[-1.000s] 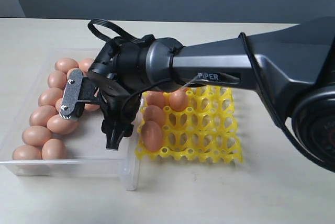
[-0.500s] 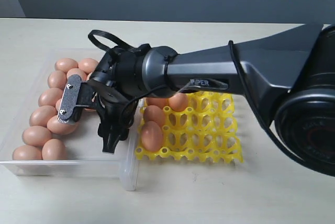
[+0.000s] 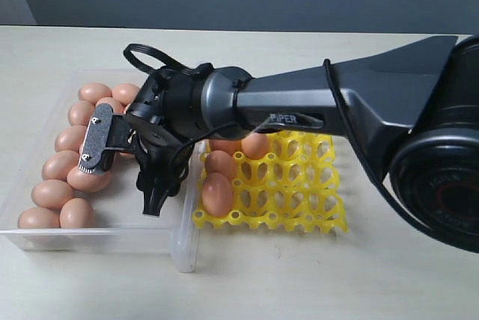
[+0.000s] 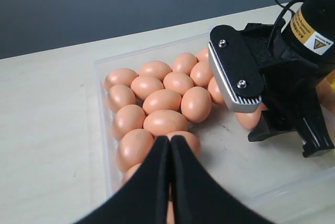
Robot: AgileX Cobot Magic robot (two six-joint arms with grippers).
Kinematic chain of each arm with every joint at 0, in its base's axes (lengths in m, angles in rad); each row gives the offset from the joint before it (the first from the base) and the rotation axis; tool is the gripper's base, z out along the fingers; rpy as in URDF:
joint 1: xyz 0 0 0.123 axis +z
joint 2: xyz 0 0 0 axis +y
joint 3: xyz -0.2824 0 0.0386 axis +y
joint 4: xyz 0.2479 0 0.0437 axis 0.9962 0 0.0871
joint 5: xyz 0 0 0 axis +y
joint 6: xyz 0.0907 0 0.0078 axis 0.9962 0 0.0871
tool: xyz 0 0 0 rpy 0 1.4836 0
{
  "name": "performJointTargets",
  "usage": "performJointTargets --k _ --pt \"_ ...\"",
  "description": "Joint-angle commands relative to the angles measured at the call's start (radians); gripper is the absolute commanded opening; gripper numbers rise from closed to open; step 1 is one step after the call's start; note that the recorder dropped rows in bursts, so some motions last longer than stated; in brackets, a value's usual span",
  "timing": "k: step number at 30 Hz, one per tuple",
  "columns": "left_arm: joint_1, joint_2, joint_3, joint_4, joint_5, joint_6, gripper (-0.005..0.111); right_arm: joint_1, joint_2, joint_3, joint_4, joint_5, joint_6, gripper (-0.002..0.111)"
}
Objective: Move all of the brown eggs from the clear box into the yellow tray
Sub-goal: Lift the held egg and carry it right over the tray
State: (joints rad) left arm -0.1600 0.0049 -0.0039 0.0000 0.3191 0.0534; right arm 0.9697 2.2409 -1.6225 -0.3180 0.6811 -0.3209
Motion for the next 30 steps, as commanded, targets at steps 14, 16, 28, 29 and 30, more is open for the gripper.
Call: performJointTargets --k 14,16,28,29,30 --pt "-0.001 -0.005 0.004 0.0 -0.01 -0.001 0.0 -0.003 -0.702 0.389 -0.746 -0.124 1.314 0.004" --pt "-0.001 -0.005 0.004 0.0 -0.01 -0.001 0.0 -0.003 -0.776 0.563 -0.943 -0.152 1.6 0.004" --pt "-0.001 -0.005 0.004 0.0 -0.01 -0.001 0.0 -0.003 -0.746 0.985 -1.426 -0.039 2.437 0.0" --pt "-0.001 -0.005 0.004 0.0 -0.01 -0.001 0.0 -0.005 -0.742 0.951 -1.426 -0.11 2.437 0.0" --pt "-0.001 -0.005 0.004 0.0 -0.01 -0.001 0.0 -0.01 -0.742 0.925 -1.382 -0.167 2.422 0.0"
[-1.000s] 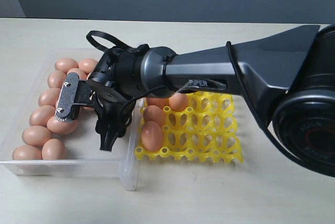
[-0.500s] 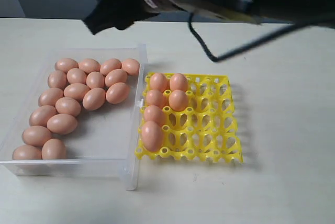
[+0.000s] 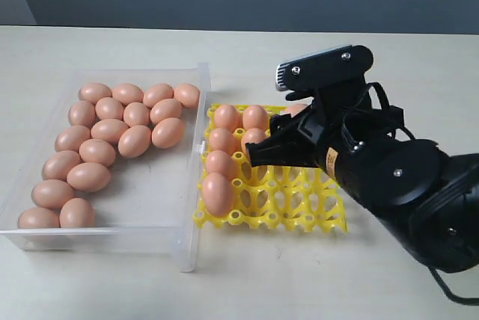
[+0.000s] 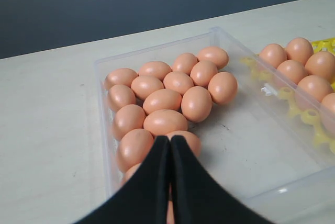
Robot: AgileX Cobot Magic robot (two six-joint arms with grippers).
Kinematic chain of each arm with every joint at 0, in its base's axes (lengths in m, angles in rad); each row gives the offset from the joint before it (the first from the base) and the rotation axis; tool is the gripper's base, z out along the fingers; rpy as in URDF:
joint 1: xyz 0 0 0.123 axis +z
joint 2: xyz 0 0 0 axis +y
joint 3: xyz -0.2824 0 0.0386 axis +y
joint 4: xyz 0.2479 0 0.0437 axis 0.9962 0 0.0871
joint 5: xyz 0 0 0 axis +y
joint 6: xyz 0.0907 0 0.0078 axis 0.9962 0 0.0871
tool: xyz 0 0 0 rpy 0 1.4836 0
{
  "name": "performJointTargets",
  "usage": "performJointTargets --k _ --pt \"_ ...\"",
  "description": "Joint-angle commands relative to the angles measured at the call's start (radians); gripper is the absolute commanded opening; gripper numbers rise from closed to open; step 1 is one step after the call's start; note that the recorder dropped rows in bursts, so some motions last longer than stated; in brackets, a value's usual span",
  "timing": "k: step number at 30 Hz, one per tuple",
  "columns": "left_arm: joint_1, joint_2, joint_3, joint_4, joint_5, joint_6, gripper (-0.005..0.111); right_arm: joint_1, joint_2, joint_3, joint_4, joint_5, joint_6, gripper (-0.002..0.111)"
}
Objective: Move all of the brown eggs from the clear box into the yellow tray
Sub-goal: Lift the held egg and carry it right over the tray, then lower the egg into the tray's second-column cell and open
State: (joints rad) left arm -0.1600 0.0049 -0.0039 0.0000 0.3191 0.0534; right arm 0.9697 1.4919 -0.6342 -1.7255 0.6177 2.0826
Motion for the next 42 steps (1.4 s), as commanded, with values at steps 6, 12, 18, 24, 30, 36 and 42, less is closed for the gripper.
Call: performJointTargets --k 6,12,18,24,30,36,42 --pt "-0.001 -0.005 0.004 0.0 -0.01 -0.001 0.0 -0.285 0.014 -0.22 0.262 -1.02 -0.101 0.0" --pt "-0.001 -0.005 0.004 0.0 -0.01 -0.001 0.0 -0.43 -0.001 -0.203 0.29 -0.99 -0.374 0.0" --pt "-0.001 -0.005 0.004 0.0 -0.01 -0.001 0.0 -0.428 0.022 -0.054 0.748 -1.03 -0.904 0.0" --pt "-0.001 -0.005 0.004 0.0 -0.01 -0.001 0.0 -0.428 0.08 0.064 1.086 -1.208 -1.248 0.0" --pt "-0.001 -0.005 0.004 0.0 -0.01 -0.001 0.0 -0.428 0.149 0.092 1.098 -1.227 -1.32 0.0" --pt "-0.001 -0.005 0.004 0.0 -0.01 -0.001 0.0 -0.428 0.203 0.092 1.108 -1.234 -1.356 0.0" --pt "-0.001 -0.005 0.004 0.0 -0.01 -0.001 0.0 -0.428 0.267 0.091 1.16 -1.244 -1.408 0.0"
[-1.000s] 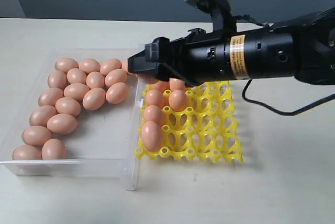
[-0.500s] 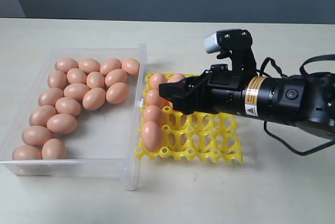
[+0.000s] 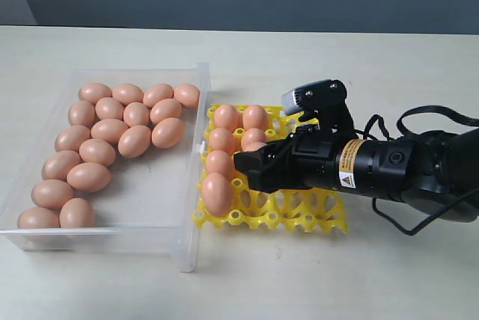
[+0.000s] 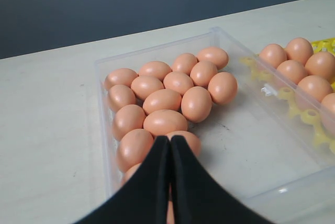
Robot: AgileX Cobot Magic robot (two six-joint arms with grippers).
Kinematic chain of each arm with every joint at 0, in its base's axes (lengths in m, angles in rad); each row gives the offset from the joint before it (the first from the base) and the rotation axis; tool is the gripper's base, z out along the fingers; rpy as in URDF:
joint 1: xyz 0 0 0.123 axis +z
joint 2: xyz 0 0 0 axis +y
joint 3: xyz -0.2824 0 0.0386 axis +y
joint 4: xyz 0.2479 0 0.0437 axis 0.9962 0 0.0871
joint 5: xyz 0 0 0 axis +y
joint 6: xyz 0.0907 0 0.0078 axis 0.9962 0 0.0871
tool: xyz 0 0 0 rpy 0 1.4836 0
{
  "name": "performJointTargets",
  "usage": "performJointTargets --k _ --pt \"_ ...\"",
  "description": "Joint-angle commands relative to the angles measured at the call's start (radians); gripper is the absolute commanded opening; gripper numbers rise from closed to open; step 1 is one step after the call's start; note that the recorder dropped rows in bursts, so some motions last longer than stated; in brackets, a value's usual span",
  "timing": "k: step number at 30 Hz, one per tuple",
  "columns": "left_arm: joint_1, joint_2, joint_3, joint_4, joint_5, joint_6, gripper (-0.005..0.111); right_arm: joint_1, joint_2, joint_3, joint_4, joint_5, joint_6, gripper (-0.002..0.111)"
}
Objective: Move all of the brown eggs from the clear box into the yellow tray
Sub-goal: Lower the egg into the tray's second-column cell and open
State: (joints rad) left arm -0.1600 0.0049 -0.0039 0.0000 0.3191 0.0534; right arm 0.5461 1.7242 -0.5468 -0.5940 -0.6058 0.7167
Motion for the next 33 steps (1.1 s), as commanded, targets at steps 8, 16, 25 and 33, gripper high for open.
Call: performJointTargets --k 8,16,25,33 --pt "-0.001 -0.005 0.004 0.0 -0.01 -0.001 0.0 -0.004 0.054 0.003 0.079 -0.08 -0.11 0.001" --pt "-0.001 -0.005 0.004 0.0 -0.01 -0.001 0.0 -0.004 0.076 0.003 0.107 -0.084 -0.149 0.001" --pt "-0.001 -0.005 0.004 0.0 -0.01 -0.001 0.0 -0.004 0.102 0.002 0.107 -0.136 -0.185 0.001" --pt "-0.001 -0.005 0.004 0.0 -0.01 -0.001 0.0 -0.004 0.102 0.002 0.107 -0.158 -0.202 0.005"
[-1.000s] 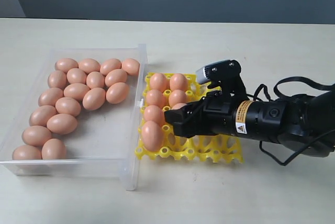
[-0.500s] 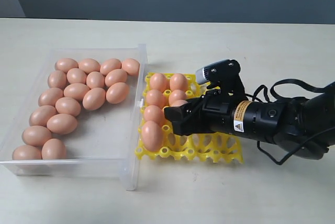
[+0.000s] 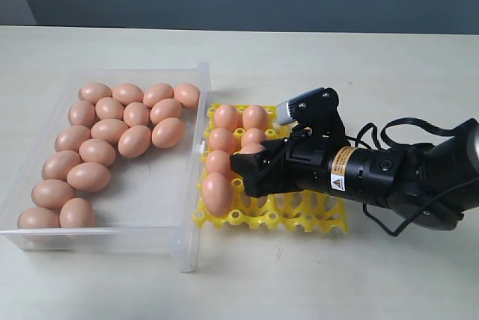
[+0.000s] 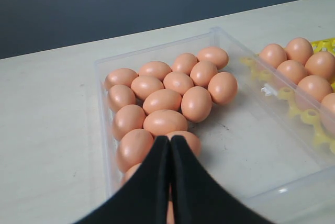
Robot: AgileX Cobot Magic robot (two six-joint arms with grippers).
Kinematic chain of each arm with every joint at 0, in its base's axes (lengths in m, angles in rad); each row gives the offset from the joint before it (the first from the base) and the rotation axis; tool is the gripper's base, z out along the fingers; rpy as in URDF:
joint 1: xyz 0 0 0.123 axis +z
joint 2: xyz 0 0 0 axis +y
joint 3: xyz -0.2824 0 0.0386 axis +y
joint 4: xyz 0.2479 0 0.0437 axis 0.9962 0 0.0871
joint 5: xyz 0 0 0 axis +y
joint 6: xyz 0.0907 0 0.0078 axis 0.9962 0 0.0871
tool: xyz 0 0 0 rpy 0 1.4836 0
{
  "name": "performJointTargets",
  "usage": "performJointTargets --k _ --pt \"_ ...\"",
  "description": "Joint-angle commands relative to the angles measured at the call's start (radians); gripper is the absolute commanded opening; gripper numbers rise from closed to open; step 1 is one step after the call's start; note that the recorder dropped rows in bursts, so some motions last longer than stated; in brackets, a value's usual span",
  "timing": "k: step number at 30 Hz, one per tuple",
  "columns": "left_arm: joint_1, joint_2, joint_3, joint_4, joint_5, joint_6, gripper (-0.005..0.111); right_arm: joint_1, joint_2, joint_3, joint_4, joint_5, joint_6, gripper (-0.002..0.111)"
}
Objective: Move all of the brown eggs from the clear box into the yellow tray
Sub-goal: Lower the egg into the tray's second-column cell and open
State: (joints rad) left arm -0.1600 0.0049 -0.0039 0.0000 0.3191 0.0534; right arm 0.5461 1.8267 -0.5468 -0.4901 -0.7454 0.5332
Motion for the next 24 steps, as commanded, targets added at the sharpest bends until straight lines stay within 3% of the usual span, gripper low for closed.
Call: performJointTargets --k 1,7,9,24 --pt "-0.001 -0.005 0.004 0.0 -0.01 -0.001 0.0 -0.004 -0.001 0.002 0.003 -0.019 -0.021 0.009" --pt "-0.001 -0.005 0.004 0.0 -0.01 -0.001 0.0 -0.004 -0.001 0.002 0.003 -0.023 -0.025 0.047" --pt "-0.001 -0.005 0.004 0.0 -0.01 -0.001 0.0 -0.004 -0.001 0.002 0.003 -0.021 -0.025 0.055" --pt "-0.001 -0.005 0.004 0.0 -0.01 -0.001 0.0 -0.004 -0.001 0.002 0.01 0.042 -0.063 0.056"
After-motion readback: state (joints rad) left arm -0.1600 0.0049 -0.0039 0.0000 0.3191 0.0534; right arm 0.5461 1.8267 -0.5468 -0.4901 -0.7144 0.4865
